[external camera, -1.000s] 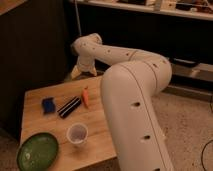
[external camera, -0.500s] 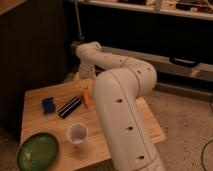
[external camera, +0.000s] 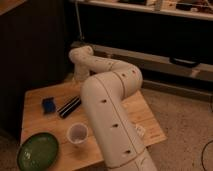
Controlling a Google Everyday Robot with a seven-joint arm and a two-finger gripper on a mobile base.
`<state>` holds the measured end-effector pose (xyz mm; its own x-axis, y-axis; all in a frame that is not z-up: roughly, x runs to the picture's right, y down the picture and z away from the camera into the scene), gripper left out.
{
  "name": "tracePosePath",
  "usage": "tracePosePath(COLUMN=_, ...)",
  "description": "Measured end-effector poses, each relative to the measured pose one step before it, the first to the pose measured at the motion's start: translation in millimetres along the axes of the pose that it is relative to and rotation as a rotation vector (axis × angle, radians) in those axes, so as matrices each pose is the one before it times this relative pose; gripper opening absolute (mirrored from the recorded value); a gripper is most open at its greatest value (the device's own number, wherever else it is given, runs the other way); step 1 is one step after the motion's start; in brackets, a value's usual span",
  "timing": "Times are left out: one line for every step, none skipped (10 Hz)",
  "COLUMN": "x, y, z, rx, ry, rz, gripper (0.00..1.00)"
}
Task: Place the pepper on the white sponge
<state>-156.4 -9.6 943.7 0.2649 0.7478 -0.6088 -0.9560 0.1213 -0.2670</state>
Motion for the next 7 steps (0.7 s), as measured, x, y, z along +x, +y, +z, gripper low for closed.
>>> tracePosePath(x=1.37, y=1.40, z=8.55, rx=-0.01481, ry=0.01829, rz=-0.00263, gripper=0.80)
tracePosePath(x=1.31, y=-0.43, z=7.84, rx=-0.01498, ry=0.01505, rz=-0.00131, gripper=0.80)
tracePosePath(x=-0.06, y=0.09, z=2.46, rx=-0.00730, ry=0.00598, rz=-0.00054, gripper=0.80)
tracePosePath(x=0.01, y=-0.15, z=2.59, rx=-0.00806, ry=0.00698, rz=0.00000, gripper=0.80)
tracePosePath(x=0.01, y=-0.64, z=2.73, rx=-0.00623, ry=0.00750, rz=-0.00005, gripper=0.80)
tracePosePath(x=0.46, y=-1.25, z=3.05, rx=-0.00075, ry=0.00921, rz=-0.00032, gripper=0.80)
tracePosePath(x=0.16, y=-1.18, z=3.09, rx=-0.00108, ry=0.00894, rz=0.00072, gripper=0.79)
